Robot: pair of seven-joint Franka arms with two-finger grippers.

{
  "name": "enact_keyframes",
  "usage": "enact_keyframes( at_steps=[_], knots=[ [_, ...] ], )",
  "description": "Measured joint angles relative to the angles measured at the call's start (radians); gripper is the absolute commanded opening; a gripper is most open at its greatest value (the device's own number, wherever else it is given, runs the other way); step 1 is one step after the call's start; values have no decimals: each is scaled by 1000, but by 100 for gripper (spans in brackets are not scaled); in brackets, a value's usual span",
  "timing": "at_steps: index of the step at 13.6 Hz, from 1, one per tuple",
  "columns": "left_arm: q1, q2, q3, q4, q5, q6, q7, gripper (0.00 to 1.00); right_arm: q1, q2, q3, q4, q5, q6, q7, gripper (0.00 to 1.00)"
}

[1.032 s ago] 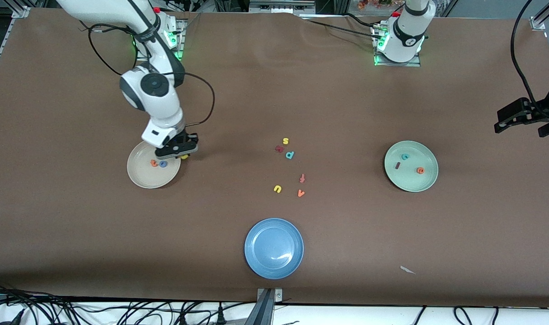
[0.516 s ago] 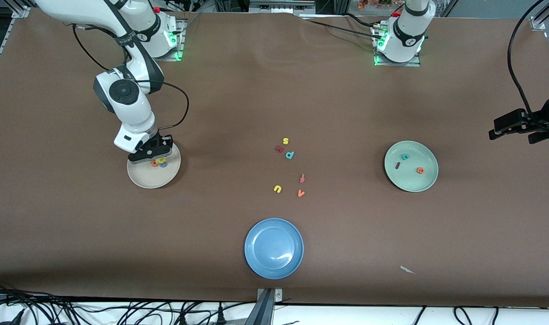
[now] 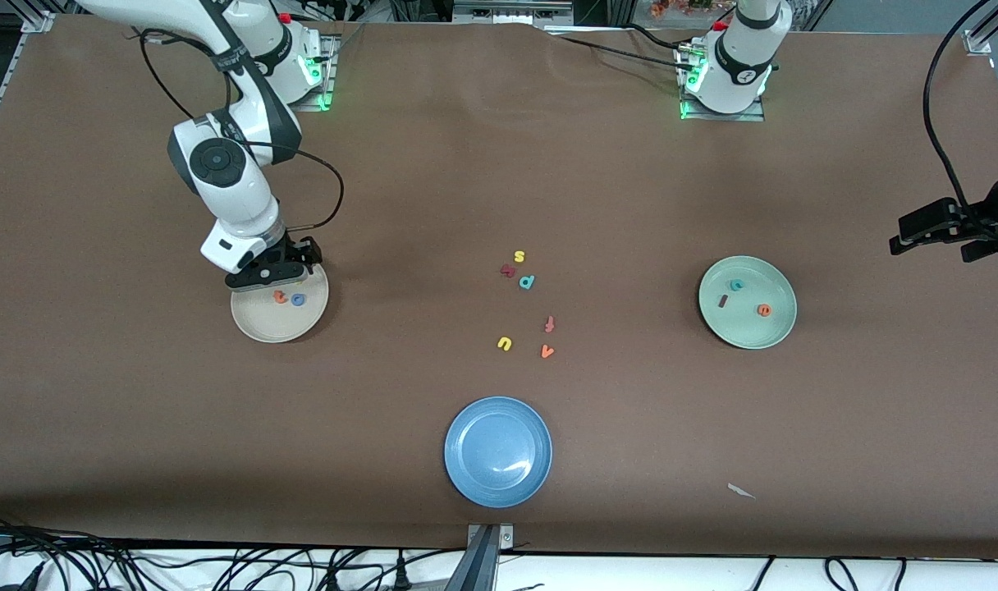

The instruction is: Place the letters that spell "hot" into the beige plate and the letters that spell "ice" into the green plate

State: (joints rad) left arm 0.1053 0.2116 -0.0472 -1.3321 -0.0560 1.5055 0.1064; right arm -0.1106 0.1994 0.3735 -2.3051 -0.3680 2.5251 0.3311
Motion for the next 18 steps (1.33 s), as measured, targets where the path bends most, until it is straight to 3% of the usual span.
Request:
enact_keyframes(
  at_steps=[4,8,9,12,14,18],
  knots=[
    [0,-1,4,1,15,0,0,100,0,-100,12,88,127,-221,0,100],
    [0,-1,4,1,22,0,0,100,20,-146,12,401,276,-622,-42,100],
    [0,-1,4,1,22,0,0,100,37,-150,-16,474,288,-693,-64,100],
    [1,0,5,1,28,-1,0,100,114,-153,-213,609,353,-817,-207,100],
    [0,0,4,0,42,-1,0,100,123,-150,-310,661,374,-859,-316,100],
    [0,0,4,0,44,-1,2,100,130,-144,-349,717,374,-906,-347,100]
  ],
)
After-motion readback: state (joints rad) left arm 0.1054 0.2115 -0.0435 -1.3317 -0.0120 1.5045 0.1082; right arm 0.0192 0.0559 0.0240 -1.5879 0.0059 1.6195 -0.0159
